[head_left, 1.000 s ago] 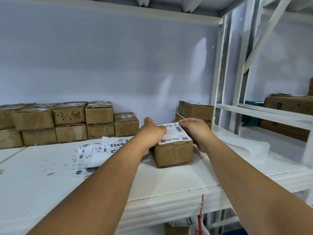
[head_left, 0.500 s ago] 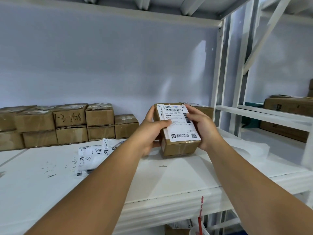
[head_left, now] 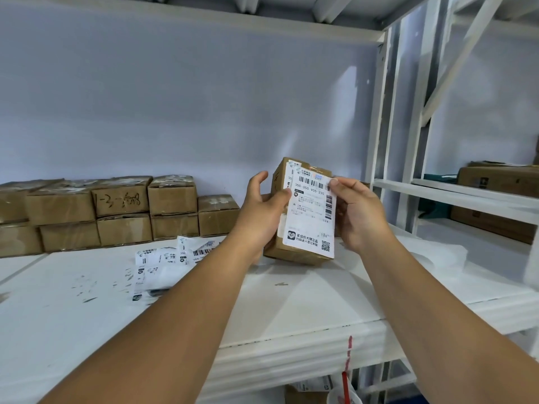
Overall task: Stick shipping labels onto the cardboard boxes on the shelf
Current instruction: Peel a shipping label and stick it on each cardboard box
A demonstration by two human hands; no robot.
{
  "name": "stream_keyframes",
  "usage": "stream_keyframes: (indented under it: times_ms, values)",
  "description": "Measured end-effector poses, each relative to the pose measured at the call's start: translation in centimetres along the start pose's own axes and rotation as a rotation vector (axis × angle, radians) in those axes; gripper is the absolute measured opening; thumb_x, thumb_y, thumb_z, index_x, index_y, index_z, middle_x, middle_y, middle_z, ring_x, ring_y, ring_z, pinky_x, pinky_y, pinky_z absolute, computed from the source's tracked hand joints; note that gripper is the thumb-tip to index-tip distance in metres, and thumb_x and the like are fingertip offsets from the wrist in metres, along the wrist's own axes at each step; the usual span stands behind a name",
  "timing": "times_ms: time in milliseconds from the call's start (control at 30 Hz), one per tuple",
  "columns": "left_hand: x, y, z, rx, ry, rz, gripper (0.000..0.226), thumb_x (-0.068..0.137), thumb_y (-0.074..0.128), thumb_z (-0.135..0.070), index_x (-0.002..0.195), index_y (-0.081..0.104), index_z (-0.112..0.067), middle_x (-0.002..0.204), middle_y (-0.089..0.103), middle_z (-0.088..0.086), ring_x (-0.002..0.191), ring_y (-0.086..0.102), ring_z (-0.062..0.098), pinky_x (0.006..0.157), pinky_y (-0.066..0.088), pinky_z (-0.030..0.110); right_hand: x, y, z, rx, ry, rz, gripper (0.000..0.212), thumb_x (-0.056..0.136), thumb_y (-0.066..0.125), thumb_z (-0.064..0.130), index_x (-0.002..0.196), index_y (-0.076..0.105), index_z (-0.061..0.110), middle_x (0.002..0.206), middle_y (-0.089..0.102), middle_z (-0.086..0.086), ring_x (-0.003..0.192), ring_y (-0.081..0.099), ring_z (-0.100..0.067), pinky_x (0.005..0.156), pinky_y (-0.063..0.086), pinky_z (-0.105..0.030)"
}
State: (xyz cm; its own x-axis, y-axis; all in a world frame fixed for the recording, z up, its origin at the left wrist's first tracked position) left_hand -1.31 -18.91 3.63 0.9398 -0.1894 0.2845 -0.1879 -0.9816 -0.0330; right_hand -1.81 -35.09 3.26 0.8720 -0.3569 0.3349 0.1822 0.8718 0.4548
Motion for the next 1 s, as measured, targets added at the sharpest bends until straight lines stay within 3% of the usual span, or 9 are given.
stream_keyframes:
  times_ms: [67,200,333,367,500,600,700,867,1000]
  values:
    - [-0.1,0.2,-0.1,0.013,0.039,-0.016,0.045,0.098,0.044,-0.028,0.138,0.027,-0.041,0.116,0.065,0.002,0.083,0.067,0.014,0.056,0.056,0.029,-0.1,0.3,0.2,-0.014,-0.038,0.012,0.015,0.091,0.059,0.007,0.078,0.059,0.015,0.063,0.070,0.000,0.055,0.065,-0.014,0.052,0.054,-0.027]
    - [0.0,0.7,0.0,0.070,0.086,-0.051,0.041,0.099,0.039,-0.029,0.135,0.028,-0.047,0.120,0.063,0.002,0.094,0.066,0.025,0.075,0.058,0.048,-0.2,0.9,0.3,-0.033,-0.094,0.038,0.019,0.090,0.059,0.003,0.075,0.058,0.014,0.066,0.068,-0.001,0.057,0.063,-0.016,0.052,0.053,-0.025]
    - [0.1,0.9,0.0,0.070,0.056,-0.046,0.044,0.100,0.035,-0.030,0.139,0.022,-0.046,0.120,0.061,0.000,0.090,0.067,0.023,0.072,0.059,0.044,-0.2,1.2,0.3,-0.080,-0.155,0.019,0.022,0.088,0.061,0.001,0.071,0.061,0.016,0.087,0.069,-0.008,0.084,0.061,-0.028,0.083,0.050,-0.049]
    - [0.1,0.9,0.1,0.072,0.050,-0.046,0.045,0.101,0.035,-0.030,0.140,0.020,-0.046,0.120,0.060,-0.001,0.089,0.067,0.022,0.071,0.059,0.043,-0.3,1.2,0.4,-0.082,-0.164,0.016,0.021,0.088,0.060,0.000,0.073,0.060,0.014,0.090,0.070,-0.006,0.087,0.062,-0.028,0.088,0.049,-0.050]
    - [0.2,1.0,0.1,0.058,0.024,-0.055,0.047,0.101,0.034,-0.029,0.141,0.017,-0.046,0.123,0.059,0.001,0.088,0.067,0.022,0.071,0.059,0.042,-0.5,1.5,0.6,-0.128,-0.206,0.006,0.019,0.091,0.057,-0.001,0.076,0.056,0.012,0.087,0.073,0.000,0.084,0.066,-0.023,0.086,0.052,-0.045]
    - [0.1,0.9,0.1,0.035,-0.008,-0.054,0.049,0.101,0.035,-0.029,0.143,0.015,-0.045,0.121,0.060,0.001,0.081,0.066,0.018,0.061,0.058,0.033,-0.6,1.5,0.6,-0.158,-0.224,-0.015,0.020,0.091,0.057,0.000,0.076,0.056,0.013,0.086,0.073,-0.003,0.083,0.066,-0.024,0.084,0.052,-0.046]
    - [0.2,0.9,0.2,0.008,-0.032,-0.067,0.049,0.101,0.034,-0.029,0.143,0.015,-0.043,0.113,0.062,0.000,0.075,0.066,0.015,0.048,0.054,0.025,-0.7,1.6,0.6,-0.175,-0.216,0.000,0.018,0.091,0.058,0.002,0.077,0.057,0.013,0.089,0.074,-0.004,0.086,0.069,-0.025,0.081,0.054,-0.045]
    - [0.5,0.7,0.3,-0.062,-0.083,-0.068,0.049,0.101,0.035,-0.028,0.144,0.015,-0.040,0.089,0.062,-0.005,0.069,0.066,0.015,0.045,0.053,0.024,-0.8,1.8,0.9,-0.098,-0.215,0.053,0.019,0.090,0.058,-0.002,0.076,0.056,0.012,0.091,0.075,-0.004,0.090,0.070,-0.026,0.080,0.056,-0.042]
    - [0.5,0.6,0.4,-0.068,-0.130,-0.060,0.046,0.101,0.033,-0.027,0.144,0.019,-0.036,0.091,0.062,0.000,0.065,0.064,0.016,0.040,0.048,0.022,-1.1,2.0,0.9,-0.131,-0.221,0.094,0.017,0.090,0.057,-0.002,0.078,0.057,0.010,0.091,0.074,-0.005,0.086,0.070,-0.025,0.075,0.058,-0.041]
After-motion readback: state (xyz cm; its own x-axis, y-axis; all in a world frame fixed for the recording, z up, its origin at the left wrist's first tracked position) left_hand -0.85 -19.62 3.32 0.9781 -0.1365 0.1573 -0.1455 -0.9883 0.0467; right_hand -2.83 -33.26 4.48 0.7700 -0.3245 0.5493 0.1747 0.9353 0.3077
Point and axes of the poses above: each hand's wrist, its own x-axis towards the middle knuckle, its own y-axis out of the palm, z = x × y, the point moved 2 cm from there along x, towards the middle knuckle
